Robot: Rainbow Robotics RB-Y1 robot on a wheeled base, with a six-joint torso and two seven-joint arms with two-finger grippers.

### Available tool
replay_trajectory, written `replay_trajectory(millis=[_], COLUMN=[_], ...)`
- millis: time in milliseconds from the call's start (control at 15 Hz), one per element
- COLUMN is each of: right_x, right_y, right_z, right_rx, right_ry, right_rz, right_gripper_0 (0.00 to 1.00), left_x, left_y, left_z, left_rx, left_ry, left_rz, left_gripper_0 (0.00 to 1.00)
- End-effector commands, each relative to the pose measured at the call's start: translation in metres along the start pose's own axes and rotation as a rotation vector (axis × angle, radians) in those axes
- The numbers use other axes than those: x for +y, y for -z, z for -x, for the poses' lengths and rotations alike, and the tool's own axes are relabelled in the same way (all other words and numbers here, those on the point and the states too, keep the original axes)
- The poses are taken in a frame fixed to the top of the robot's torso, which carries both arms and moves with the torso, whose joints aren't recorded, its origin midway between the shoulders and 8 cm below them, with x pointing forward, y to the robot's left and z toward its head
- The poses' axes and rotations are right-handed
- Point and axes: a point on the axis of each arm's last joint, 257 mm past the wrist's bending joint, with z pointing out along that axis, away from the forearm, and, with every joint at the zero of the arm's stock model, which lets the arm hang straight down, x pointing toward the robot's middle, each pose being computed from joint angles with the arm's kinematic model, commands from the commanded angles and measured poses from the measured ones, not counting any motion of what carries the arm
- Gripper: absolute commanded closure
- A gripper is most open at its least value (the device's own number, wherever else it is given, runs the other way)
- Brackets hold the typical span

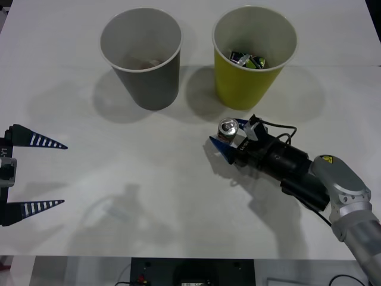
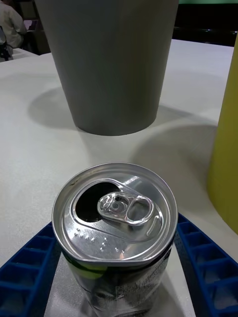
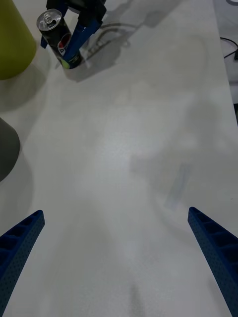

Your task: Put the can into the green bin and the plastic bottle into the gray bin

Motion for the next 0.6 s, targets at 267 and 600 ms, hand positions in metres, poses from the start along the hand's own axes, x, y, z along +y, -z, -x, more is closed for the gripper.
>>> replay_trajectory(millis=[267,600], right_x=[0.002,0.001], right_y=[0.0,0.013], right_z=[0.0,0.003], right_rx=[0.0,-0.011], right_ry=[-0.007,-0.002], right_rz=[0.007,0.056], right_gripper_0=[1.0,1.0], left_x=[0.0,0.0], left_y=[0.0,0.0], left_z=[0.0,0.0], left_rx=[0.0,0.0], left_ry=[0.0,0.0], left_rz=[0.0,0.0], left_gripper_0=[0.0,0.0])
